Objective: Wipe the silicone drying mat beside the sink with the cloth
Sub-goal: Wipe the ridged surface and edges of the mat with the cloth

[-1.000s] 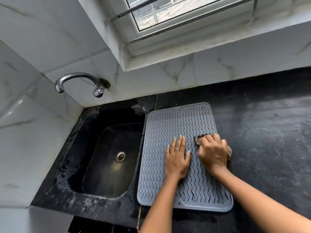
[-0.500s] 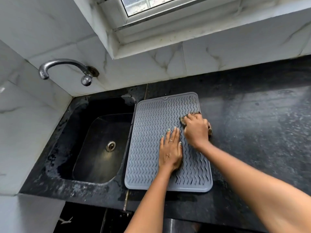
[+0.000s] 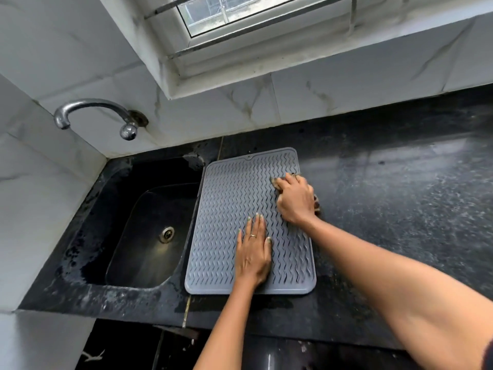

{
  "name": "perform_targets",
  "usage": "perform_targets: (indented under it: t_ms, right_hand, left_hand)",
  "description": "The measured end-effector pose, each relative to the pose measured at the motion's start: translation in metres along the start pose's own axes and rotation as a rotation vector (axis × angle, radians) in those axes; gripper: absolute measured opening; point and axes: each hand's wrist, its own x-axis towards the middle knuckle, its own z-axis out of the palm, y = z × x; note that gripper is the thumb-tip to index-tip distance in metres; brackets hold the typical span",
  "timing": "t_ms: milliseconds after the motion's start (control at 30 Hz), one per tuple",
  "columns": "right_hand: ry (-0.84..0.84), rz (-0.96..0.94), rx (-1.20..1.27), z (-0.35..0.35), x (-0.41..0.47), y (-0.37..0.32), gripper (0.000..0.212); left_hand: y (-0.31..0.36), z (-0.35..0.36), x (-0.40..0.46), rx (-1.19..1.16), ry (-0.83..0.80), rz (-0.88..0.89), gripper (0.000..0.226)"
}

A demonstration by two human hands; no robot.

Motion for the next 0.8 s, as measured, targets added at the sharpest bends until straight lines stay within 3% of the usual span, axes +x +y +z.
perform_targets:
  t_ms: [67, 267, 400, 533, 667, 800]
  right_hand:
    - [-0.084, 0.032, -0.096, 0.008, -0.003, -0.002, 0.035]
    - [0.109, -0.063, -0.182, 0.031, -0.099, -0.001, 0.031]
    - [0.196, -0.061, -0.157, 0.024, -0.120, -0.006, 0.033]
    - [0.189, 0.012, -0.044, 0.010, -0.113, -0.008, 0.023]
    - [0.041, 0.051, -0.130, 0.007, -0.108, -0.008, 0.030]
    - [0.115, -0.020, -0.255, 0.021, -0.170, -0.006, 0.022]
  left_hand:
    - [-0.003, 0.000, -0.008, 0.013, 0.011, -0.004, 0.074]
    - [-0.002, 0.000, -0.010, 0.076, -0.008, -0.014, 0.076]
    - [-0.001, -0.004, -0.011, 0.115, -0.064, -0.026, 0.057]
    - [0.000, -0.005, -0.037, 0.103, -0.073, -0.054, 0.058]
    - [-0.002, -0.003, -0.066, 0.100, -0.077, -0.087, 0.059]
    - [-0.001, -0.006, -0.068, 0.119, -0.115, -0.104, 0.059]
